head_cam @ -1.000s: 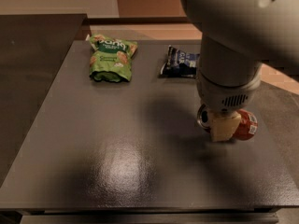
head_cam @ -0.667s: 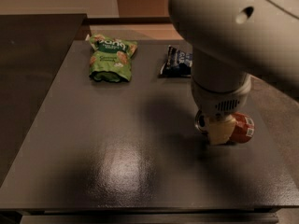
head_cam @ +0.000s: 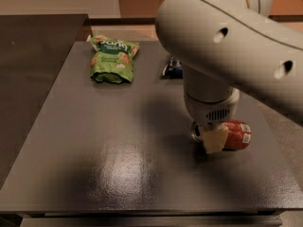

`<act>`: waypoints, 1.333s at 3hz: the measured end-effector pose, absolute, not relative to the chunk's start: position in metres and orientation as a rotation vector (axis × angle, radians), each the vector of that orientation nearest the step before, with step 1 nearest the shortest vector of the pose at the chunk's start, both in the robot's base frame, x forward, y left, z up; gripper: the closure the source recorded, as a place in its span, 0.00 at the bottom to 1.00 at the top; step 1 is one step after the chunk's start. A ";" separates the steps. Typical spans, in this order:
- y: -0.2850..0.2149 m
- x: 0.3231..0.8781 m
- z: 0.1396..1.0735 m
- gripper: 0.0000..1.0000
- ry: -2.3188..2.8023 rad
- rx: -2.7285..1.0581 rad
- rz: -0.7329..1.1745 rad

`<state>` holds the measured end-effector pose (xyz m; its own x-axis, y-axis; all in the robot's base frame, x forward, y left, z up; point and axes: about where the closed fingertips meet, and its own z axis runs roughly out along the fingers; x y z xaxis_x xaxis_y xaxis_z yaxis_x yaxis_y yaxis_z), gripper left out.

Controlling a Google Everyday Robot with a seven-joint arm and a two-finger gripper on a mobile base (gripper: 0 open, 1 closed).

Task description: Knock coke can over

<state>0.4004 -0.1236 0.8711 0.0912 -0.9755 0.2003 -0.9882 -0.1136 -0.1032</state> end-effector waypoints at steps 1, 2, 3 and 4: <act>-0.116 0.399 0.866 0.36 -2.028 2.290 0.313; -0.115 0.400 0.868 0.12 -2.037 2.299 0.325; -0.113 0.401 0.869 0.00 -2.043 2.307 0.334; -0.113 0.401 0.869 0.00 -2.043 2.307 0.334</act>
Offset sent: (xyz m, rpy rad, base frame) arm -0.0016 0.0068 -0.0049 0.0029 0.0176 0.0143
